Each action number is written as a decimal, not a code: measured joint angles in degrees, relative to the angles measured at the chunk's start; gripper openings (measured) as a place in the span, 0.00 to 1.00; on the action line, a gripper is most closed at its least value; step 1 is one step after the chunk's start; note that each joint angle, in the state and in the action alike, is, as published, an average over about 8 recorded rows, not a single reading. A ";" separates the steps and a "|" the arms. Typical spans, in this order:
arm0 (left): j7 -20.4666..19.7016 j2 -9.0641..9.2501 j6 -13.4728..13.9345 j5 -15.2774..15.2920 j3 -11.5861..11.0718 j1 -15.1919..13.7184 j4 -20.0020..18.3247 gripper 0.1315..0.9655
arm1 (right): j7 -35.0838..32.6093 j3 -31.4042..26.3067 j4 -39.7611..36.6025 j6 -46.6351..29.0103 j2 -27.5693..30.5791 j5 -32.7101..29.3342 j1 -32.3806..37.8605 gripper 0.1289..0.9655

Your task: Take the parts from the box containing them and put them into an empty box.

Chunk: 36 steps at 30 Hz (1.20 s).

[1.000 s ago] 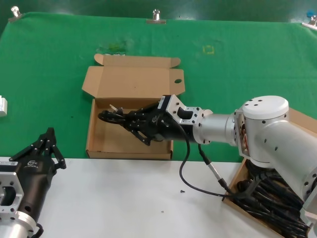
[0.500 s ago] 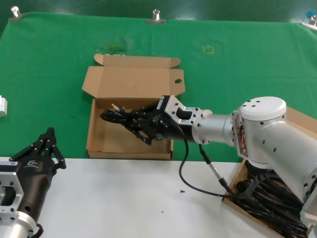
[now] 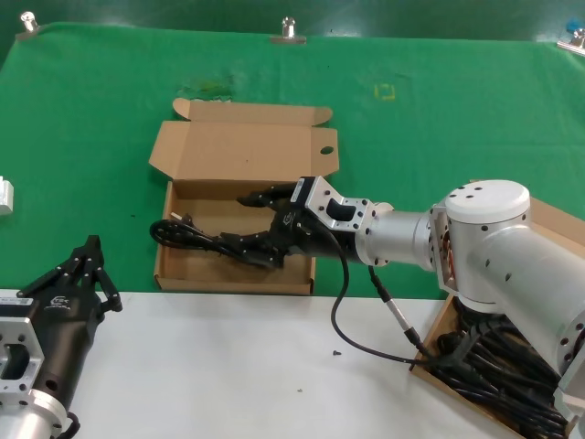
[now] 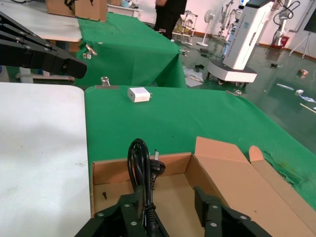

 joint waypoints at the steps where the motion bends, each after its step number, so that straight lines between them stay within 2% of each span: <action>1: 0.00 0.00 0.00 0.00 0.00 0.00 0.00 0.01 | -0.02 0.00 0.00 0.00 0.00 0.01 0.00 0.27; 6: 0.00 0.00 0.00 0.00 0.00 0.00 0.00 0.02 | -0.05 0.00 -0.01 0.01 0.00 0.02 -0.01 0.29; 18: 0.00 0.00 0.00 0.00 0.00 0.00 0.00 0.09 | -0.05 0.00 -0.01 0.01 0.00 0.02 -0.01 0.59; 23: 0.00 0.00 0.00 0.00 0.00 0.00 0.00 0.18 | -0.05 0.00 -0.01 0.01 0.00 0.02 -0.01 0.74; 27: 0.00 0.00 0.00 0.00 0.00 0.00 0.00 0.24 | -0.05 0.00 -0.01 0.01 0.00 0.02 -0.01 0.80; 32: 0.00 0.00 0.00 0.00 0.00 0.00 0.00 0.38 | -0.05 0.00 -0.01 0.01 0.00 0.02 0.00 0.91; 36: 0.00 0.00 0.00 0.00 0.00 0.00 0.00 0.50 | -0.05 0.00 -0.01 0.01 0.00 0.02 0.00 0.95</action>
